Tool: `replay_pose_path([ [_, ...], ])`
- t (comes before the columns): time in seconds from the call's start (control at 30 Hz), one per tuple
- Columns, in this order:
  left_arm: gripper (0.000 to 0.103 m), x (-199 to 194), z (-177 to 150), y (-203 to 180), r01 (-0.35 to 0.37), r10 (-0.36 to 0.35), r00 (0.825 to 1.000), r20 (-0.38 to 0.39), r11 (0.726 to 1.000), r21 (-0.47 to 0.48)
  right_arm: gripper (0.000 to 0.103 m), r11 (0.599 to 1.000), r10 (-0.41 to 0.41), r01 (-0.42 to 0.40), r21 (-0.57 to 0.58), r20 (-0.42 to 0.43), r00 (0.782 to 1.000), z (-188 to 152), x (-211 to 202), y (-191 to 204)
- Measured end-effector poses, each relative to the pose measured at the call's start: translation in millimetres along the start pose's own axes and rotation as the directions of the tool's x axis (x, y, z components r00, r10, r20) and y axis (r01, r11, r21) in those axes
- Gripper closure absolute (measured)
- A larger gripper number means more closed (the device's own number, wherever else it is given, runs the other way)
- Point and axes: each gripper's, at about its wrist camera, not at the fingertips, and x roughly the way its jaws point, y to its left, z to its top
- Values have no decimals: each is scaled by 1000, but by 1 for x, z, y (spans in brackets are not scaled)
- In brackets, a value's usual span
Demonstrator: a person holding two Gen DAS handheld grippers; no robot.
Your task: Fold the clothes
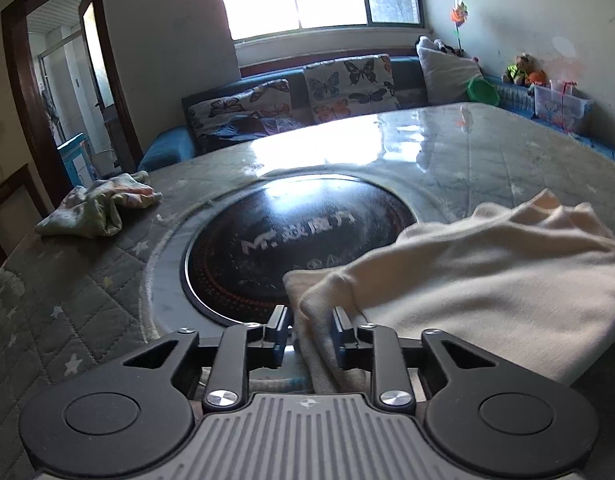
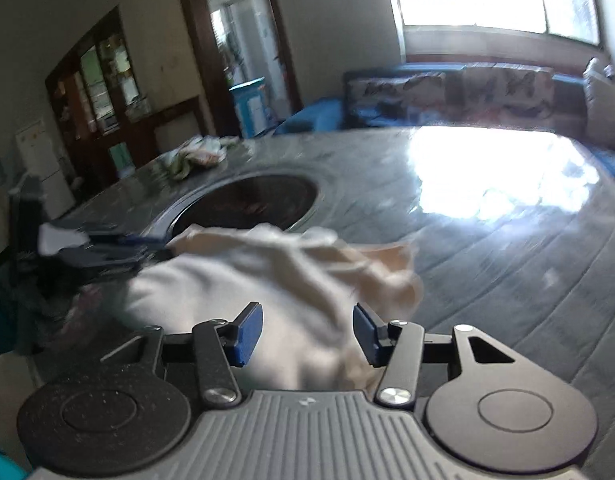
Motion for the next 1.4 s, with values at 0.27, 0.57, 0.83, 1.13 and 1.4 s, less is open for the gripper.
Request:
replay_pose_path([
  [0.27, 70, -24, 13, -18, 62, -63, 996, 60, 998, 12, 74, 997, -78, 78, 10, -46, 996, 6, 40, -21],
  [0.57, 70, -27, 12, -64, 222, -225, 973, 41, 973, 66, 76, 991, -97, 94, -93, -24, 995, 19, 47, -3],
  [0.83, 70, -19, -3, -94, 282, -284, 959, -5, 953, 109, 79, 986, -69, 53, -161, -96, 993, 21, 94, 9],
  [1.13, 70, -16, -5, -94, 290, -291, 957, -8, 951, 102, 79, 982, -40, 24, -187, -81, 996, 37, 98, 22],
  [1.4, 56, -23, -3, -81, 273, -274, 962, 6, 959, 75, 77, 983, -62, 50, -177, -65, 996, 44, 93, 17],
])
